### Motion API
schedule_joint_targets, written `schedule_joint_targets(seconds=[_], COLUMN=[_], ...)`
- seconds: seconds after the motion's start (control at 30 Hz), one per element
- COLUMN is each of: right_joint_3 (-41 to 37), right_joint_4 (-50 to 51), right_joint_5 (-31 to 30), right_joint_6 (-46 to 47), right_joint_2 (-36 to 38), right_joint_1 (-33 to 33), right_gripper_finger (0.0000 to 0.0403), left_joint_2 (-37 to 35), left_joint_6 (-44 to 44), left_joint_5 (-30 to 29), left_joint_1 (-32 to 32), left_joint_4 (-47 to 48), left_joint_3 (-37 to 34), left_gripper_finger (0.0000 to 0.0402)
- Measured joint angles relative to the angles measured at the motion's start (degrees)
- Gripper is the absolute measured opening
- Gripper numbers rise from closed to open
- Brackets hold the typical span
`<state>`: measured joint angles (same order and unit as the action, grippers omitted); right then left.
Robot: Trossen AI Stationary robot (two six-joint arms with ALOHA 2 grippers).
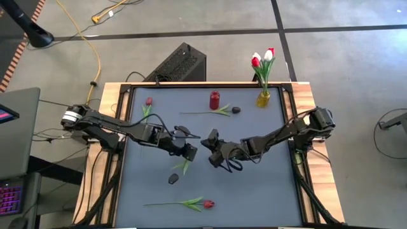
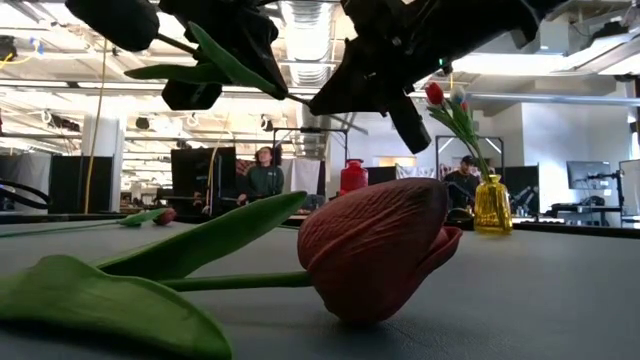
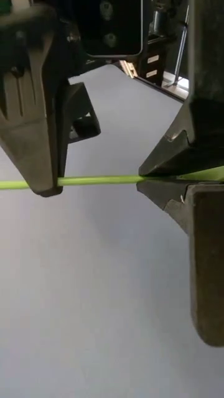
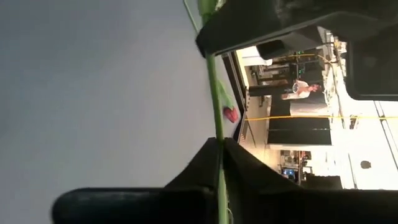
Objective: Sort flowers into vase by color
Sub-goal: Put the bottom black tulip into the red vase
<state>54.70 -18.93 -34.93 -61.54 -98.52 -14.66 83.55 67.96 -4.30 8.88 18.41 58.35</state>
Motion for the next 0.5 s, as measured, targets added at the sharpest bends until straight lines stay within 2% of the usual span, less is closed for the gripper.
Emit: schedule_joint_targets(seconds=[0.1, 0.5], right_joint_3=[0.0, 0.0], right_joint_4=[1.14, 2.65], right_joint_5=[0.87, 10.45], right_joint_6=[0.0, 3.3], right_joint_2=[0.0, 0.17], right_joint_1=[-0.11, -2.84], right_gripper_finger=[0.0017, 0.0018], left_joint_2=[0.0, -2.36], left_joint_6=[-0.15, -13.76], left_joint_5=[0.05, -0.47], left_joint_1=[0.0, -2.96], left_joint_4=[-0.07, -3.07], left_joint_3=[0.0, 0.0], left_gripper_finger=[0.0, 0.0057])
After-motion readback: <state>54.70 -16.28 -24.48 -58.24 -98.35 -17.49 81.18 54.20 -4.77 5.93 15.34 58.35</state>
